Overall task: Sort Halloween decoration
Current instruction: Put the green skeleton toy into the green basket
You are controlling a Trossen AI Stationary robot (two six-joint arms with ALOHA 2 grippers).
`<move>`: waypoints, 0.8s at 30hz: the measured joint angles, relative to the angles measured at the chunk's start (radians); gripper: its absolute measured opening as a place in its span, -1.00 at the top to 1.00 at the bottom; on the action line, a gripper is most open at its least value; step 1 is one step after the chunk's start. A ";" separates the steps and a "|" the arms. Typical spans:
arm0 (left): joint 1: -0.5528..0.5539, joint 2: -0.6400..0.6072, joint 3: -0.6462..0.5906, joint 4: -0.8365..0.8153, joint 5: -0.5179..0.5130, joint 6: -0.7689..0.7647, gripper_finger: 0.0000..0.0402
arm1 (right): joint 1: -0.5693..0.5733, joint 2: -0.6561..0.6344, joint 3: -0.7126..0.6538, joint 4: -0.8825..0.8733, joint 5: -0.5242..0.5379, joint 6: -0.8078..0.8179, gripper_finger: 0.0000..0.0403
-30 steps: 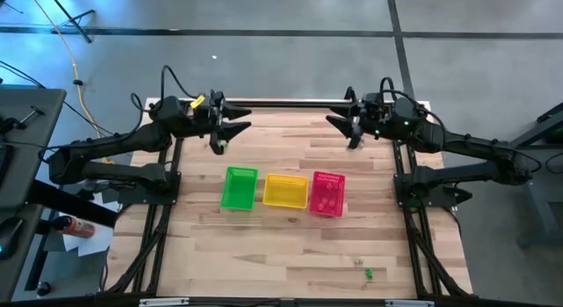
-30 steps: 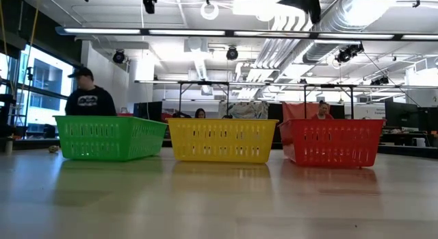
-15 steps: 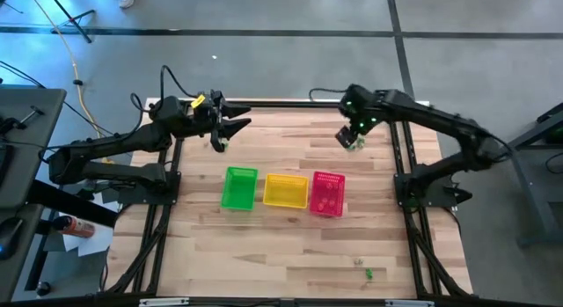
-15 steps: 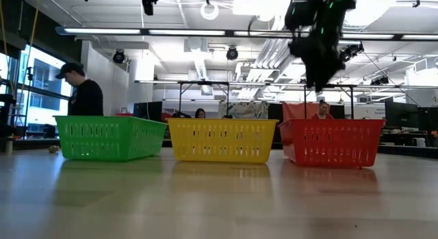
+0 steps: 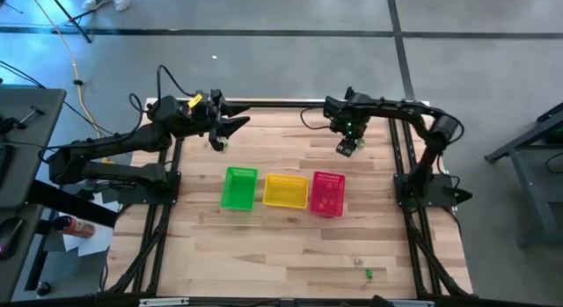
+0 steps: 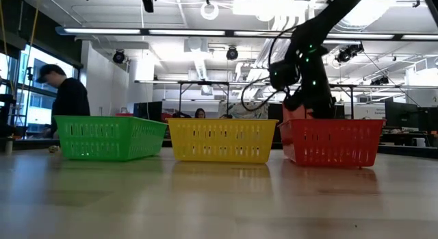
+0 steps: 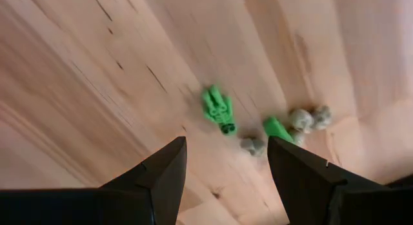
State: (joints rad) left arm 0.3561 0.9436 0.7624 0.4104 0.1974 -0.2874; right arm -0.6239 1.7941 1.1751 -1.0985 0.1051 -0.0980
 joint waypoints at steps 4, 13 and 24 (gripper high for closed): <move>0.000 0.000 0.000 0.006 0.000 0.000 0.05 | 0.000 0.040 0.000 0.026 0.023 -0.015 -0.06; 0.000 0.000 0.000 0.006 0.000 0.001 0.05 | 0.000 0.079 0.000 0.042 0.029 -0.008 -0.06; 0.001 0.000 0.000 0.006 0.000 0.001 0.05 | 0.001 0.129 0.002 0.049 0.022 -0.007 0.04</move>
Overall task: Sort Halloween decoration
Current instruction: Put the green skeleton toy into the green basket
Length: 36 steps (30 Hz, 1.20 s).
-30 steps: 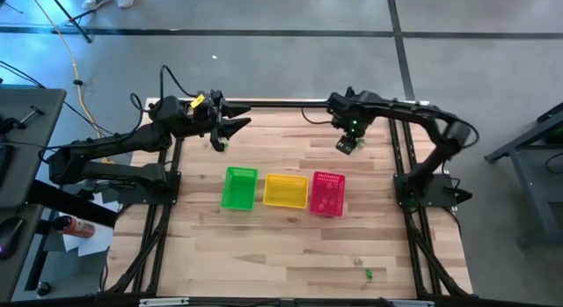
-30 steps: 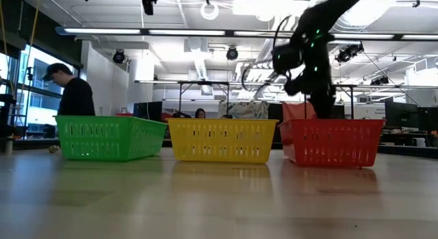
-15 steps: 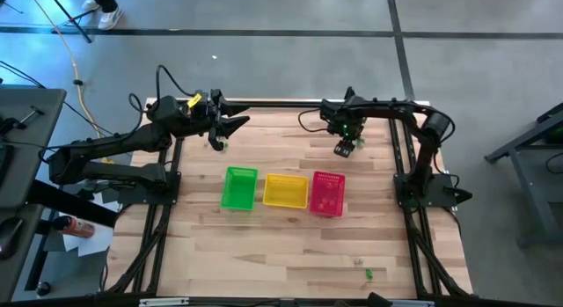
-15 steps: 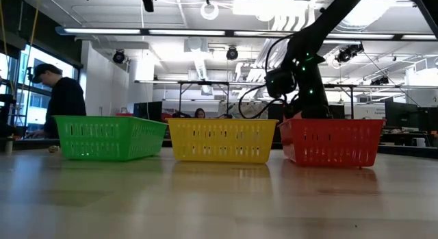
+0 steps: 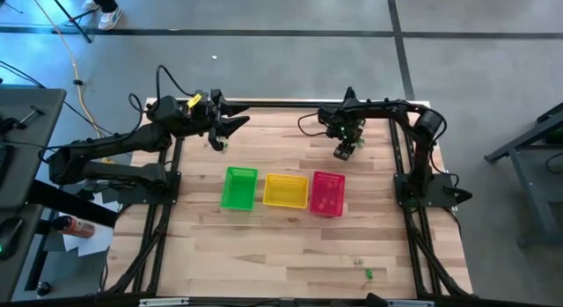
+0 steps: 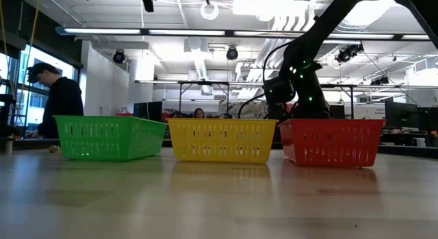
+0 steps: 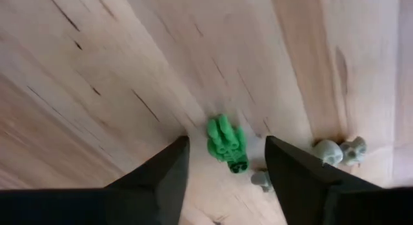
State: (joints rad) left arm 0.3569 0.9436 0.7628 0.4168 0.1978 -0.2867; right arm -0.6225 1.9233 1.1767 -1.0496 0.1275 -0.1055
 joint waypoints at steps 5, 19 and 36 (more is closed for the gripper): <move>0.001 0.000 0.000 0.043 0.000 -0.021 0.05 | 0.003 0.001 -0.001 0.003 -0.015 0.003 0.62; 0.001 -0.022 0.001 0.241 0.002 -0.105 0.05 | 0.100 -0.310 0.014 0.200 -0.262 -0.005 0.95; 0.003 -0.018 0.001 0.235 0.001 -0.104 0.05 | 0.363 -0.300 0.016 1.207 -0.520 0.235 0.99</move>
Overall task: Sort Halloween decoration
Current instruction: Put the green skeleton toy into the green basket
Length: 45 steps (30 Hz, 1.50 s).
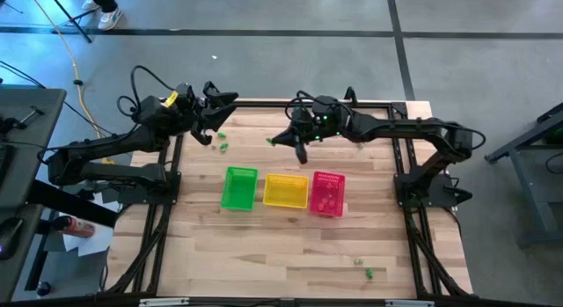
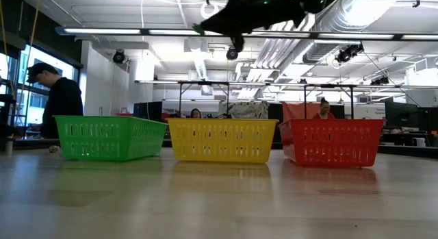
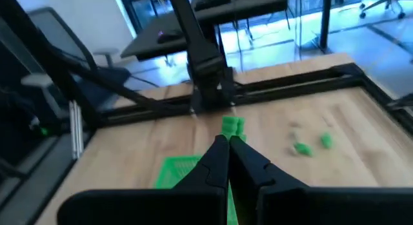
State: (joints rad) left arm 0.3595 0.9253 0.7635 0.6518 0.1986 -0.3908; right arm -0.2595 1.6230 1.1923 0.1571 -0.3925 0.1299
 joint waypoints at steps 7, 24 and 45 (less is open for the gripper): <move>0.000 0.000 0.000 0.000 0.000 0.000 0.05 | 0.102 0.217 0.027 0.274 -0.001 0.133 0.99; 0.000 0.000 0.000 0.000 0.000 -0.002 0.05 | 0.166 0.504 0.175 0.249 0.001 0.159 1.00; 0.000 0.000 0.000 0.000 0.000 -0.002 0.05 | 0.113 0.436 0.228 0.086 -0.004 0.104 -0.03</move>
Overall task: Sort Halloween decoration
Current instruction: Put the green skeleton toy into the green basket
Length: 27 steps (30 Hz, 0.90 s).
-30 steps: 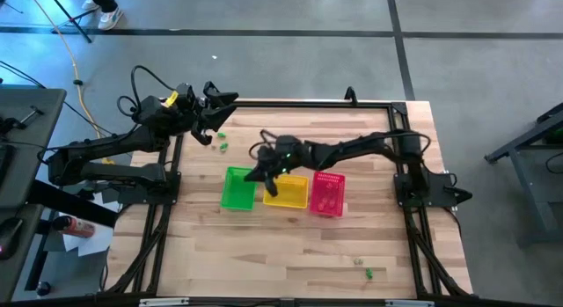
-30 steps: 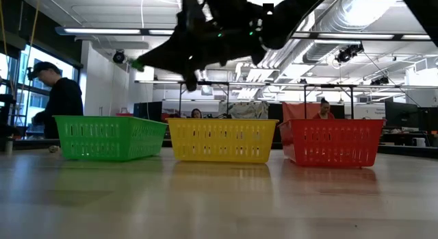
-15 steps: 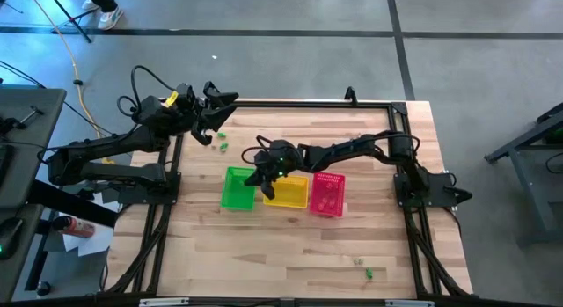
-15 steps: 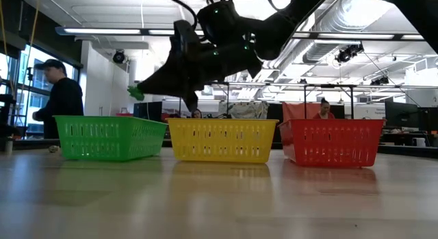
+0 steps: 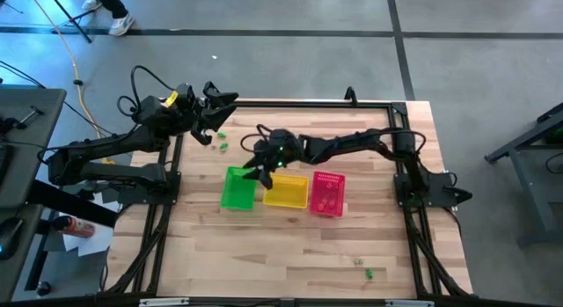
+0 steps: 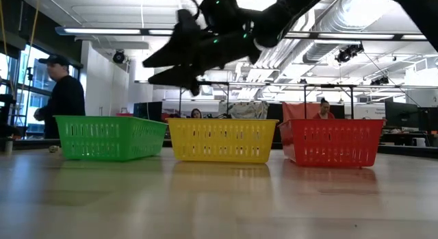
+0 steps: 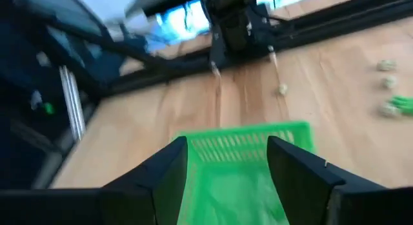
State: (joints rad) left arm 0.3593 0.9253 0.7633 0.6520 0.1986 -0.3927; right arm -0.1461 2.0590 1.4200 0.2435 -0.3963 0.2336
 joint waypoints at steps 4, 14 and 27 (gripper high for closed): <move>0.000 0.000 0.000 -0.002 0.000 0.000 0.05 | -0.063 -0.120 0.001 -0.249 -0.008 -0.180 -0.04; 0.000 0.000 0.000 -0.068 0.000 0.001 0.05 | -0.216 -0.500 -0.203 -0.501 0.000 -0.246 -0.04; -0.001 0.000 -0.001 -0.360 0.006 0.144 0.05 | -0.076 -0.979 -0.702 0.206 0.340 0.149 -0.04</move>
State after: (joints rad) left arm 0.3588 0.9257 0.7624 0.2921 0.2047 -0.2485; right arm -0.2223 1.0797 0.7182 0.4500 -0.0558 0.3822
